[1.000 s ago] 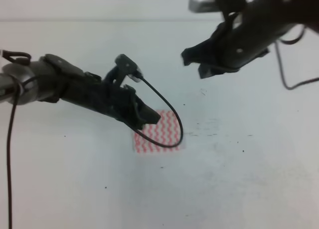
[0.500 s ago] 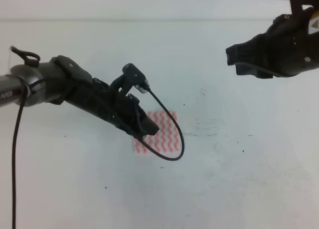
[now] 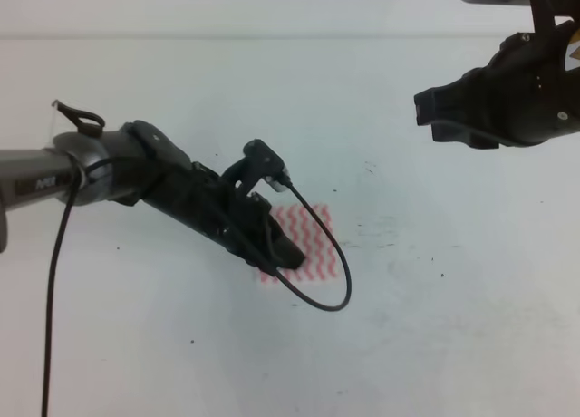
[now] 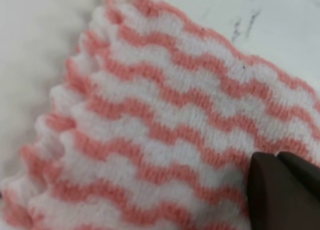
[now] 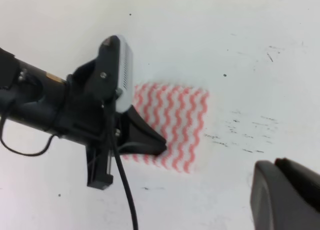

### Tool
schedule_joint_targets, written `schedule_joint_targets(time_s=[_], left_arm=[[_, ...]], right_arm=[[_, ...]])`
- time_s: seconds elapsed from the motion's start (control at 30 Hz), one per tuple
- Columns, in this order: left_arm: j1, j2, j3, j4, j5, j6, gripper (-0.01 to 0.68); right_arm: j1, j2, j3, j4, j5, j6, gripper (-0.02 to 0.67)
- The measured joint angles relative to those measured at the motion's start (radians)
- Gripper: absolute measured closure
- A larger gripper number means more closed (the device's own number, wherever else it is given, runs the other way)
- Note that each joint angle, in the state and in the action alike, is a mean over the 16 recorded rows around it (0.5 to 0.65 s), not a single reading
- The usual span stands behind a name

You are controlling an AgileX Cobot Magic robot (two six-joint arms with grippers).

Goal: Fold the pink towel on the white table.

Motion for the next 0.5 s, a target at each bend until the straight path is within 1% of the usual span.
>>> schedule_joint_targets(time_s=[0.3, 0.5], left_arm=[[-0.026, -0.001, -0.001, -0.005, 0.006, 0.02, 0.676], [-0.03, -0.046, -0.003, -0.005, 0.021, 0.023, 0.676]], right_arm=[[0.0, 0.0, 0.0, 0.0, 0.0, -0.001, 0.666], [0.0, 0.0, 0.0, -0.001, 0.004, -0.002, 0.666]])
